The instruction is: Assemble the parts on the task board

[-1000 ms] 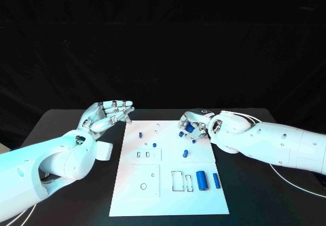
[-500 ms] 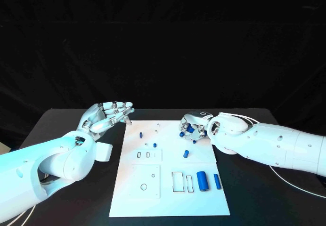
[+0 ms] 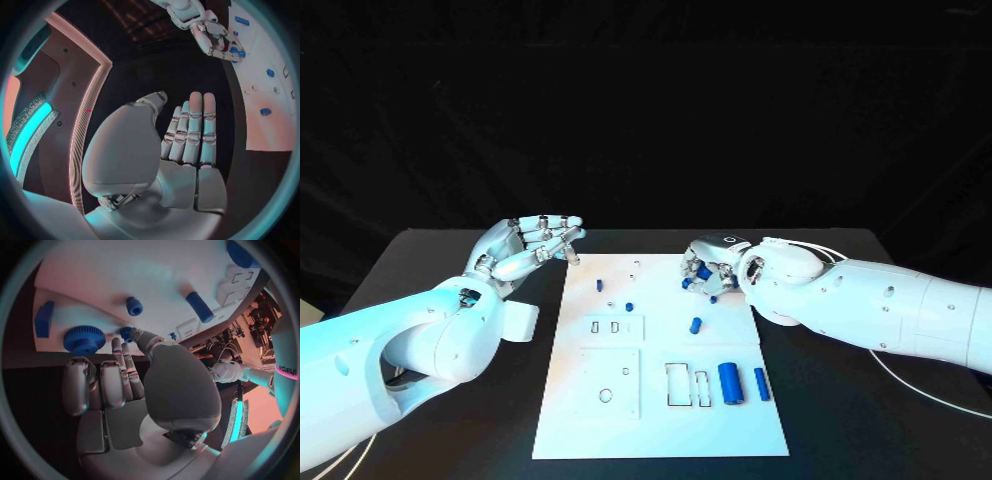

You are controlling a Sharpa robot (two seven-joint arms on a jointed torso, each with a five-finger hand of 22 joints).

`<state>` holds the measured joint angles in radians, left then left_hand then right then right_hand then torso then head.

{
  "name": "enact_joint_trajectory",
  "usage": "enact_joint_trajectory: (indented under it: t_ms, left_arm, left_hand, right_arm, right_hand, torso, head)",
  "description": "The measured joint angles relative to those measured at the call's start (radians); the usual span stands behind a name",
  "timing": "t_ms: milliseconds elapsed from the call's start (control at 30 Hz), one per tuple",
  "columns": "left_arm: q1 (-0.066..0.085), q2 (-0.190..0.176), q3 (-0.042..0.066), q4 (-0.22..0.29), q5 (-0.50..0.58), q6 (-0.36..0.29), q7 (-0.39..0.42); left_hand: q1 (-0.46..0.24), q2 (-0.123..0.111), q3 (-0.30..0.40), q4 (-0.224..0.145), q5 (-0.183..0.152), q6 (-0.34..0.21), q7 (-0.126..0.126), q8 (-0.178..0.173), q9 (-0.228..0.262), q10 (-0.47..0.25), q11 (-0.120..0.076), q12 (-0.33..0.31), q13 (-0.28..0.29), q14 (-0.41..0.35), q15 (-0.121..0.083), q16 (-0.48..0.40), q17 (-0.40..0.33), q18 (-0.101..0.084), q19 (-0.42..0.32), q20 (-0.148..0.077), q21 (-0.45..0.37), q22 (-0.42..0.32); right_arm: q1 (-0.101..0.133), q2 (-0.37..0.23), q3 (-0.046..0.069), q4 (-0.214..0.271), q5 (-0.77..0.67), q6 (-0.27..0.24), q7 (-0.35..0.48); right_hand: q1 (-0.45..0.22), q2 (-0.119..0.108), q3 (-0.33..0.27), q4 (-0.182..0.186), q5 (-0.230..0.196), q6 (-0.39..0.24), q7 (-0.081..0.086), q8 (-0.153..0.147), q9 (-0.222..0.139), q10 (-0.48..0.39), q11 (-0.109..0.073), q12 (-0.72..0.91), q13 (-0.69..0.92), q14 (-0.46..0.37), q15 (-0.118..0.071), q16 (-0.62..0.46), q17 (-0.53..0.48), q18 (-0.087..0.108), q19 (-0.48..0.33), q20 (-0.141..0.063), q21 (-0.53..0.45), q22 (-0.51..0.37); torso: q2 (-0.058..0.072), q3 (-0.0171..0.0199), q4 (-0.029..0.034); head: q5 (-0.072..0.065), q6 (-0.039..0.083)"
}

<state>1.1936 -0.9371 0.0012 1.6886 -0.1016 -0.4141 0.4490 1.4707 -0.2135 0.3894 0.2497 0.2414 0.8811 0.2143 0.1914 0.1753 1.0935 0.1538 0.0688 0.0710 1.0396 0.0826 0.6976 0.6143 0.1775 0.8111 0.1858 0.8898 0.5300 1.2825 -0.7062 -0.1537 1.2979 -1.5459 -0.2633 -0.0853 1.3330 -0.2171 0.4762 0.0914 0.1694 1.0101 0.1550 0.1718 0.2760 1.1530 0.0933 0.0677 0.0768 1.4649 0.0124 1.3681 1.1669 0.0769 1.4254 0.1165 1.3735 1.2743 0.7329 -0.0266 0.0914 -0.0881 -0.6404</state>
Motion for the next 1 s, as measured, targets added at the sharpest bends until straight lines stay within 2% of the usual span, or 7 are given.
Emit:
enact_joint_trajectory:
  t_ms: [267, 733, 833, 900, 1000]
  left_arm:
    - [0.001, 0.004, 0.000, -0.001, 0.003, 0.005, -0.003]
    - [0.002, 0.003, 0.000, -0.002, 0.006, 0.009, -0.007]
    - [0.002, 0.003, 0.000, -0.002, 0.006, 0.010, -0.007]
    - [0.003, 0.003, 0.000, -0.003, 0.006, 0.010, -0.008]
    - [0.003, 0.003, 0.000, -0.003, 0.006, 0.011, -0.008]
  left_hand:
    - [0.000, 0.000, 0.000, 0.000, 0.000, 0.000, 0.000, 0.000, 0.000, 0.000, 0.000, 0.000, 0.000, 0.000, 0.000, 0.000, 0.000, 0.000, 0.000, 0.000, 0.000, 0.002]
    - [0.000, 0.000, 0.003, -0.003, 0.000, 0.000, 0.000, 0.000, 0.000, 0.000, 0.000, 0.000, 0.000, -0.007, 0.000, 0.004, 0.000, 0.000, -0.007, 0.000, 0.004, 0.005]
    - [0.000, 0.000, 0.003, -0.003, 0.000, 0.000, 0.000, 0.000, 0.000, 0.000, 0.000, 0.000, 0.000, -0.007, 0.000, 0.004, 0.000, 0.000, -0.007, 0.000, 0.004, 0.004]
    - [0.000, 0.000, 0.003, -0.003, 0.000, 0.000, 0.000, 0.000, 0.000, 0.000, 0.000, 0.000, 0.000, -0.007, 0.000, 0.004, 0.000, 0.000, -0.007, 0.000, 0.008, 0.006]
    - [0.000, 0.000, 0.003, -0.003, 0.000, 0.000, 0.000, 0.000, 0.000, 0.000, 0.000, 0.000, 0.000, -0.007, 0.000, 0.004, 0.000, 0.000, -0.007, 0.000, 0.008, 0.006]
  right_arm:
    - [0.000, 0.012, 0.000, -0.011, 0.000, 0.013, -0.004]
    - [0.001, 0.021, 0.000, -0.013, 0.000, 0.021, -0.006]
    - [0.000, 0.021, 0.000, -0.013, 0.000, 0.018, -0.008]
    - [0.000, 0.022, 0.000, -0.012, 0.000, 0.010, -0.010]
    - [0.000, 0.023, 0.000, -0.010, 0.000, -0.014, -0.016]
  right_hand:
    - [0.005, 0.005, 0.034, 0.006, -0.006, 0.025, -0.010, 0.018, 0.013, 0.041, -0.008, 0.005, 0.000, 0.000, 0.000, 0.011, 0.002, 0.000, 0.007, -0.007, 0.011, 0.016]
    - [0.005, 0.005, 0.055, 0.008, -0.025, 0.027, -0.010, 0.018, 0.021, 0.053, -0.011, 0.004, 0.001, 0.004, -0.004, 0.015, 0.002, 0.000, 0.007, -0.007, 0.015, 0.024]
    - [0.015, 0.015, 0.081, -0.003, -0.025, 0.042, -0.017, 0.030, 0.028, 0.071, -0.017, 0.004, 0.000, 0.000, -0.008, 0.016, 0.001, 0.000, 0.013, -0.013, 0.023, 0.033]
    - [0.021, 0.021, 0.097, -0.012, -0.036, 0.051, -0.019, 0.037, 0.033, 0.086, -0.018, 0.001, 0.000, 0.001, -0.013, 0.019, 0.001, -0.015, 0.016, -0.016, 0.030, 0.034]
    - [0.027, 0.026, 0.114, -0.026, -0.040, 0.062, -0.021, 0.048, 0.043, 0.095, -0.016, 0.002, 0.000, 0.002, -0.017, 0.019, 0.001, -0.016, 0.020, -0.020, 0.034, 0.034]
  torso:
    - [0.000, -0.0007, 0.0031]
    - [0.000, -0.0040, 0.0082]
    - [0.000, -0.0046, 0.0091]
    - [0.001, -0.0045, 0.0095]
    - [0.001, -0.0049, 0.0102]
  head:
    - [-0.002, -0.003]
    - [-0.006, -0.005]
    - [-0.007, -0.005]
    - [-0.007, -0.005]
    - [-0.007, -0.004]
